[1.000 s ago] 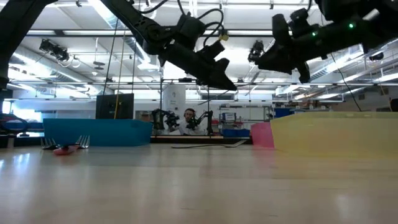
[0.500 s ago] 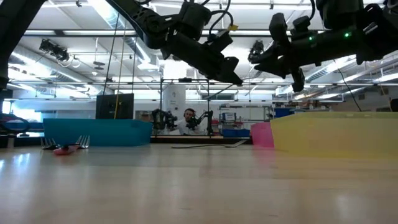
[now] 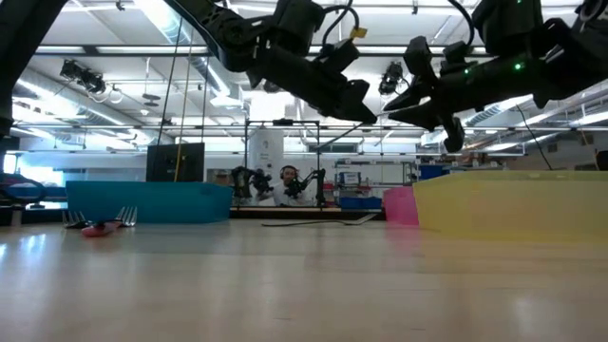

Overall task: Sort silverware by color (type)
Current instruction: Put the blue fork into the red bin

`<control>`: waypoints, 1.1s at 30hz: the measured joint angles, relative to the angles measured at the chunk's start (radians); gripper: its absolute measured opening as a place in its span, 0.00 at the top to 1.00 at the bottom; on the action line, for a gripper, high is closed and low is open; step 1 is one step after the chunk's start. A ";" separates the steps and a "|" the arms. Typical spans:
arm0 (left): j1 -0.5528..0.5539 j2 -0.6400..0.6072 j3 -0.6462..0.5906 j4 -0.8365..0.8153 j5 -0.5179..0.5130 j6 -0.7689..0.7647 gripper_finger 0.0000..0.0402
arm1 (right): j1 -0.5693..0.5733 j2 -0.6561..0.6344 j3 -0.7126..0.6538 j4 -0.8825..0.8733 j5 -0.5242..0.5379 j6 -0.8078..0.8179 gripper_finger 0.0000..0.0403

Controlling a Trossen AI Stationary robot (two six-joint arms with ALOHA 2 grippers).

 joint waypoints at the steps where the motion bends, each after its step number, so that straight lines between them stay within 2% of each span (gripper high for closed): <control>1: -0.003 0.000 0.000 0.003 0.001 0.002 0.98 | -0.002 0.006 0.000 -0.002 0.000 0.016 0.80; 17: -0.010 0.000 0.000 0.015 0.000 0.004 0.98 | -0.016 0.036 0.000 0.052 -0.026 0.014 0.80; 24: -0.010 0.000 0.000 0.015 0.011 0.004 0.98 | -0.036 0.036 0.000 0.060 -0.002 0.010 0.80; 33: -0.010 0.000 0.000 0.007 0.039 0.004 0.98 | -0.074 0.036 0.000 0.085 -0.070 0.001 0.80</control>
